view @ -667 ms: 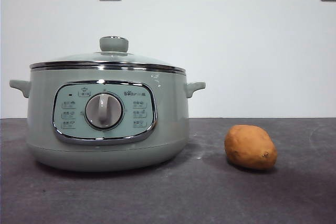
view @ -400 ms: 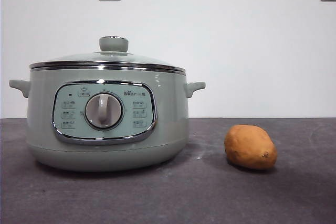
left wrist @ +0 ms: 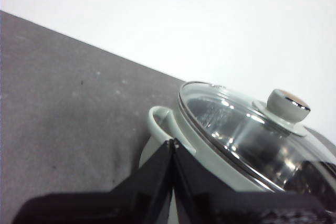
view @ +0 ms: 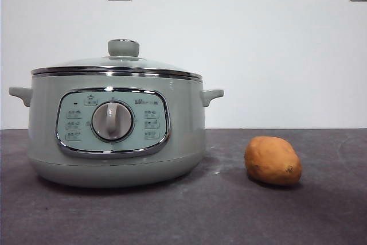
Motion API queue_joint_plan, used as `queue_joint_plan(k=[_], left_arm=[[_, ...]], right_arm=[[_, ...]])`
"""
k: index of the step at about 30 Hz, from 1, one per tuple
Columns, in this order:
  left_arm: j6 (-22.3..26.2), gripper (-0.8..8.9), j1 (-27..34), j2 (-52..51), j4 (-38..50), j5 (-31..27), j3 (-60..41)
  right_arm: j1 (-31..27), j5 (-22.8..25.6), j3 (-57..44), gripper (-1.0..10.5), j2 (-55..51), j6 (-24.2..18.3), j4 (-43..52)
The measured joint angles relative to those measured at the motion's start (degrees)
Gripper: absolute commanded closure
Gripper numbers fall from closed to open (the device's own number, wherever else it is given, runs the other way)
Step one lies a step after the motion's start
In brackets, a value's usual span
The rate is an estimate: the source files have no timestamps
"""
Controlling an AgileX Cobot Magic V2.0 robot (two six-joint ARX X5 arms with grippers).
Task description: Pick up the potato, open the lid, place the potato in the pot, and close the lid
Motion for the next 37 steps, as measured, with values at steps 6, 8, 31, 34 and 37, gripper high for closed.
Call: queue_joint_plan(k=[6,8,31,34,37], left_arm=[[3.6,8.21,0.0,6.4,-7.3,0.5,9.8],[6.5,8.21,0.0,10.1,-8.8,0.5,14.1],[17.2,4.28,-0.2,49.7,-16.2,20.8,44.6],[17.2,4.32,-1.5,51.8,-14.5,20.8,44.7],[17.2,4.36,-4.3,54.7,-13.2,20.8,46.2]], right_arm=[[0.0,-0.3,8.0,9.6,10.3,-5.3,-0.3],[0.0,-0.4,11.2,9.6,14.4,-7.3,-0.3],[0.0,-18.3,36.1,4.9,46.3,-20.7,-11.1],[0.0,-18.3,36.1,5.0,46.8,-20.9,-11.3],[1.3,-18.2,36.1,5.1,46.9,-20.8,-11.5]])
